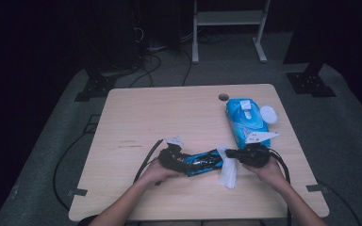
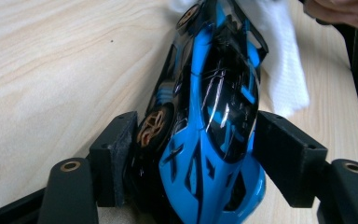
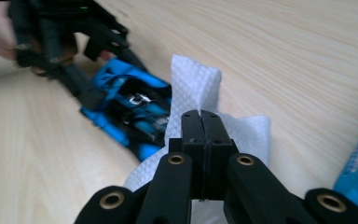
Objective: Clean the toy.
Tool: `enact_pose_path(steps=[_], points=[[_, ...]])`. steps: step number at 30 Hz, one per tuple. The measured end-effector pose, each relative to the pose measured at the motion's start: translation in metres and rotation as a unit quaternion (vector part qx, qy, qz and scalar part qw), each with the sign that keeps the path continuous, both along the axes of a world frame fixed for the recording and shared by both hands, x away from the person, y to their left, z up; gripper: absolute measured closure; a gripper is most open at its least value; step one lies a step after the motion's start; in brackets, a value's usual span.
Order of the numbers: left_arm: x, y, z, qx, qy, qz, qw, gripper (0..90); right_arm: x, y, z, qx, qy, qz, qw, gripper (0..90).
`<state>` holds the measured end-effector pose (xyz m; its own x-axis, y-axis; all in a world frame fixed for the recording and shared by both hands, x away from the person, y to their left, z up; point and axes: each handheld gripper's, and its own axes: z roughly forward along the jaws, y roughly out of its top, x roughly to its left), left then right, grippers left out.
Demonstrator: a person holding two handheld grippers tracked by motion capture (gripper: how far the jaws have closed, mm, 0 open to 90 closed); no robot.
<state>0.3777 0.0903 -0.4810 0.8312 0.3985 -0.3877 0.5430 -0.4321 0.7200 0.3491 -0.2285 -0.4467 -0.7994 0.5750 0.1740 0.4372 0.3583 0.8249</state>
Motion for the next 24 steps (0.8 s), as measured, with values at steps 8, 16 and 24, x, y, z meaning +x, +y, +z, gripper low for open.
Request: enact_pose_path(steps=[8,16,24], points=[[-0.013,-0.002,0.006,0.005,-0.066,-0.023,0.9975,41.3,-0.009,0.008,-0.004,-0.020,-0.006,0.008,0.9998,89.2],[-0.037,-0.015,0.014,0.055,-0.216,-0.046,0.9738,41.5,-0.012,0.005,0.005,-0.009,-0.007,-0.001,0.9999,89.1],[-0.053,-0.020,0.017,0.072,-0.288,-0.069,0.9525,46.4,-0.015,0.020,0.029,0.002,-0.024,-0.011,0.9997,89.1]])
